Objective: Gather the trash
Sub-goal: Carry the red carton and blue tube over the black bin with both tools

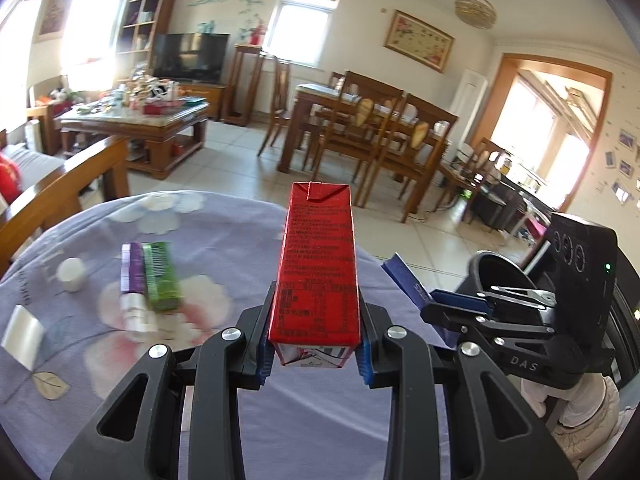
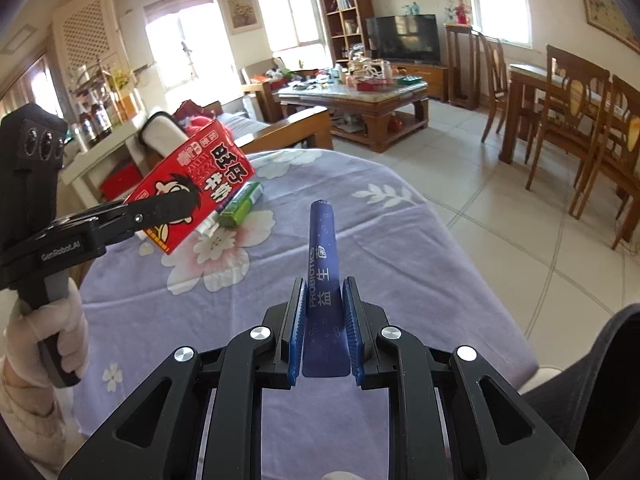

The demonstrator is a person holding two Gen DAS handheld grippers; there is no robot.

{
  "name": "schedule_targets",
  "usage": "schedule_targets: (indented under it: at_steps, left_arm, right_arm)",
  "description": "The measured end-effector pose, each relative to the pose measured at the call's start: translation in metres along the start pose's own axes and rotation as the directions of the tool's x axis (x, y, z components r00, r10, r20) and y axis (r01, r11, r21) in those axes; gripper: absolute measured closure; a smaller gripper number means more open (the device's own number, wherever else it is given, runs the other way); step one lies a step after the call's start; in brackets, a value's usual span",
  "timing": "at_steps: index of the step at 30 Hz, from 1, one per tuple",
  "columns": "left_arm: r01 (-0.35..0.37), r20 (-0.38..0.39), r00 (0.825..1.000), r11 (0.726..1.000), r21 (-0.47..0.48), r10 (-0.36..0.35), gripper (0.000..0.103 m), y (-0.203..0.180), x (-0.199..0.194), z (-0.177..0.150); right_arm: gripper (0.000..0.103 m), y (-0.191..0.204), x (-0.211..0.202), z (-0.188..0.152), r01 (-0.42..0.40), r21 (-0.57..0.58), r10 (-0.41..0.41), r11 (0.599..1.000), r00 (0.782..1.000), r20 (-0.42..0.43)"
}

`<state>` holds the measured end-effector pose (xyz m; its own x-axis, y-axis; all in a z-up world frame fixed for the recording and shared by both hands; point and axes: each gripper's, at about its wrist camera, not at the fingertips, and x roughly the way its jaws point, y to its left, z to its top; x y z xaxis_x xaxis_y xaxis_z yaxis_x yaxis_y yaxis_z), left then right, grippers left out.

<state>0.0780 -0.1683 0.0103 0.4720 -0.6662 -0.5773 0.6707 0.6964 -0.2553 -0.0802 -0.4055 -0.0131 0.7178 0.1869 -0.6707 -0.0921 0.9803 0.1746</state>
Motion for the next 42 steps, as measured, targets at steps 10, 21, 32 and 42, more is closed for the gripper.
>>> schedule_targets:
  at_steps: [10,21,32,42]
  left_arm:
    - [0.145,-0.061,0.988,0.983,0.115,-0.138,0.071,-0.108,0.05,-0.006]
    - [0.284,-0.165,0.953,0.942,0.179,-0.256,0.071,-0.204,0.112,-0.025]
    - [0.362,-0.273,0.914,0.908,0.213,-0.301,0.071,-0.26,0.155,-0.053]
    - [0.368,-0.325,0.904,0.895,0.253,-0.28,0.07,-0.28,0.179,-0.066]
  right_arm:
    - [0.084,-0.087,-0.077,-0.048,0.108,0.112,-0.114,0.988,0.992,0.046]
    - [0.083,-0.19,-0.141,-0.119,0.212,0.273,-0.23,0.938,0.973,0.035]
    - [0.083,-0.261,-0.172,-0.177,0.254,0.384,-0.277,0.888,0.961,0.006]
    - [0.083,-0.279,-0.171,-0.197,0.255,0.414,-0.273,0.874,0.962,-0.016]
